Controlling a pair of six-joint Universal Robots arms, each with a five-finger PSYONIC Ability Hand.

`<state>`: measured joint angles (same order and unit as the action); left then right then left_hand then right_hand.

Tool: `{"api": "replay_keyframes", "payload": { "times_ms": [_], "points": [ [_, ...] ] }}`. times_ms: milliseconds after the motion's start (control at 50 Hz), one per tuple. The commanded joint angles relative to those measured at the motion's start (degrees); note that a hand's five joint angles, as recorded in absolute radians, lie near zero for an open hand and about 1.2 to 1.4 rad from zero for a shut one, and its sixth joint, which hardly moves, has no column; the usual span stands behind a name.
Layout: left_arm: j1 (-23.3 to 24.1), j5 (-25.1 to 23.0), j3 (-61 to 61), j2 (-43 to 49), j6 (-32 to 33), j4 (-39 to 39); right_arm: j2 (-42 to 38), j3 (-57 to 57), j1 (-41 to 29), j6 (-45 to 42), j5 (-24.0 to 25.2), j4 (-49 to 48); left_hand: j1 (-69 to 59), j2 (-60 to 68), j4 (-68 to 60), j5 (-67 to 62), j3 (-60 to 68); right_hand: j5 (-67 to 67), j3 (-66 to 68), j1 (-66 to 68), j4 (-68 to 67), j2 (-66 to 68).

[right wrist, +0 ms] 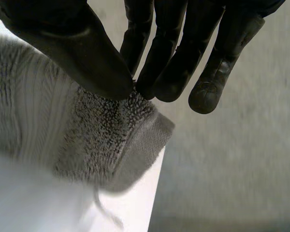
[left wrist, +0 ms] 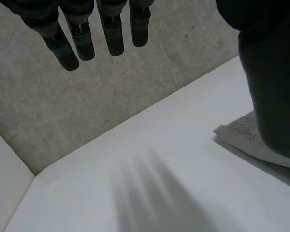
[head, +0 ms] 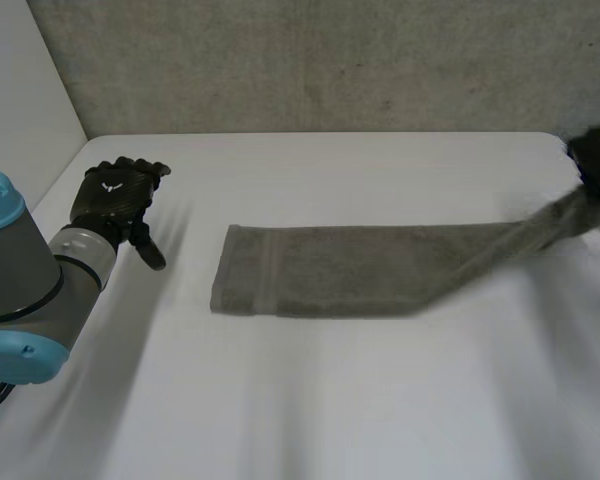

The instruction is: Fold the towel.

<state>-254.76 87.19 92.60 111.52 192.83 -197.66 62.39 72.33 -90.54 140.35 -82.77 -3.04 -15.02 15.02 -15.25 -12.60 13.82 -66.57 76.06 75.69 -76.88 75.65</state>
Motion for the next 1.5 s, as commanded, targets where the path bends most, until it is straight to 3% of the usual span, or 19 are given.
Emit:
{"api": "replay_keyframes", "payload": {
  "times_ms": [20,100,280,320,360,400,500,560,760,880,920,940,960,1000,1140,1260,1360,1400,1500],
  "points": [
    [0.1,0.0,-0.1,0.0,0.0,0.0,-0.5,-6.7,-17.5,0.8,0.4,0.0,4.8,-4.8,5.0,12.4,-3.6,-3.4,3.9,4.3,-3.1,4.3],
    [0.1,0.0,0.0,0.0,0.0,0.0,-5.1,-9.7,-30.5,1.2,2.1,-3.3,4.8,-4.8,5.0,12.4,-3.6,-3.4,3.9,4.3,-3.1,4.3],
    [-0.3,0.0,0.6,0.1,-0.1,-0.4,-14.1,-10.2,-43.6,1.2,4.8,-5.7,4.8,-4.8,5.0,12.4,-3.6,-3.4,3.9,4.3,-3.1,4.3],
    [-0.2,0.0,0.7,0.1,-0.1,-0.6,-15.1,-10.3,-44.0,1.2,4.7,-5.6,4.8,-4.8,5.0,12.4,-3.6,4.1,-3.6,-3.2,4.4,-3.2],
    [-0.1,0.0,0.8,0.3,0.0,-1.1,-16.1,-10.2,-43.9,1.6,3.7,-5.6,4.8,-4.8,5.0,12.4,-3.6,64.0,-63.5,-63.1,64.3,-63.1],
    [-0.1,0.1,0.9,0.6,0.0,-1.3,-15.9,-9.5,-43.8,2.1,3.1,-5.6,4.8,-4.8,5.0,12.4,-3.6,66.6,-66.1,-65.7,66.9,-65.7],
    [-0.1,0.0,1.4,1.0,0.0,-2.0,-11.8,-6.8,-40.8,7.6,-1.7,-4.9,4.8,-4.8,5.0,12.4,-3.6,66.6,-66.1,-65.7,66.9,-65.7],
    [-0.1,0.0,1.6,1.0,0.0,-2.6,-7.7,-1.9,-34.7,12.2,-3.2,-4.3,4.8,-4.8,5.0,12.4,-3.6,66.6,-66.1,-65.7,66.9,-65.7],
    [0.8,0.0,1.7,1.2,0.0,-2.8,-3.7,14.8,-24.5,15.8,0.7,-4.2,4.8,-4.8,5.0,12.4,-3.6,66.6,-66.1,-65.7,66.9,-65.7],
    [1.7,0.1,1.8,1.8,0.1,-2.8,-4.6,17.8,-20.9,15.7,2.0,-5.2,4.8,-4.8,5.0,12.4,-3.6,39.1,-38.6,-38.2,39.4,-38.2],
    [2.1,0.1,1.8,1.8,0.1,-2.8,-5.6,17.6,-20.4,15.7,1.8,-6.2,4.8,-4.8,5.0,12.4,-3.6,14.3,-13.8,-13.4,14.6,-13.4],
    [2.3,0.1,1.8,1.8,0.1,-2.8,-5.6,17.6,-20.4,15.7,1.8,-6.2,4.8,-4.8,5.0,12.4,-3.6,14.2,-13.7,-13.3,14.5,-13.3],
    [2.3,0.1,1.8,1.8,0.1,-2.8,-5.9,17.4,-20.0,15.7,1.7,-6.7,4.8,-4.8,5.0,12.4,-3.6,-1.3,1.8,2.2,-1.0,2.2],
    [2.4,0.1,1.8,1.9,0.1,-2.8,-5.8,17.1,-19.7,15.7,1.6,-7.2,4.8,-4.8,5.0,12.4,-3.6,-3.4,3.9,4.3,-3.1,4.3],
    [2.5,0.2,1.7,1.2,0.0,-2.8,-3.2,12.0,-21.0,15.6,1.2,-7.7,4.8,-4.8,5.0,12.4,-3.6,-3.4,3.9,4.3,-3.1,4.3],
    [2.9,0.4,0.3,0.6,-0.2,-2.8,-2.7,2.2,-31.5,15.7,2.5,-7.2,4.8,-4.8,5.0,12.4,-3.6,-3.4,3.9,4.3,-3.1,4.3],
    [3.3,0.6,-1.4,-0.4,-0.4,-2.8,-9.9,-6.4,-39.4,11.5,7.9,-5.2,4.8,-4.8,5.0,12.4,-3.6,-3.4,3.9,4.3,-3.1,4.3],
    [3.3,0.6,-1.7,-0.9,-0.5,-2.8,-15.0,-10.9,-43.2,6.5,12.6,-1.8,4.8,-4.8,5.0,12.4,-3.6,-3.4,3.9,4.3,-3.1,4.3],
    [3.1,0.7,-3.0,-2.1,-2.0,-2.8,-20.1,-17.3,-45.4,4.7,13.6,4.1,4.8,-4.8,5.0,12.4,-3.6,-3.4,3.9,4.3,-3.1,4.3]
  ]
}}
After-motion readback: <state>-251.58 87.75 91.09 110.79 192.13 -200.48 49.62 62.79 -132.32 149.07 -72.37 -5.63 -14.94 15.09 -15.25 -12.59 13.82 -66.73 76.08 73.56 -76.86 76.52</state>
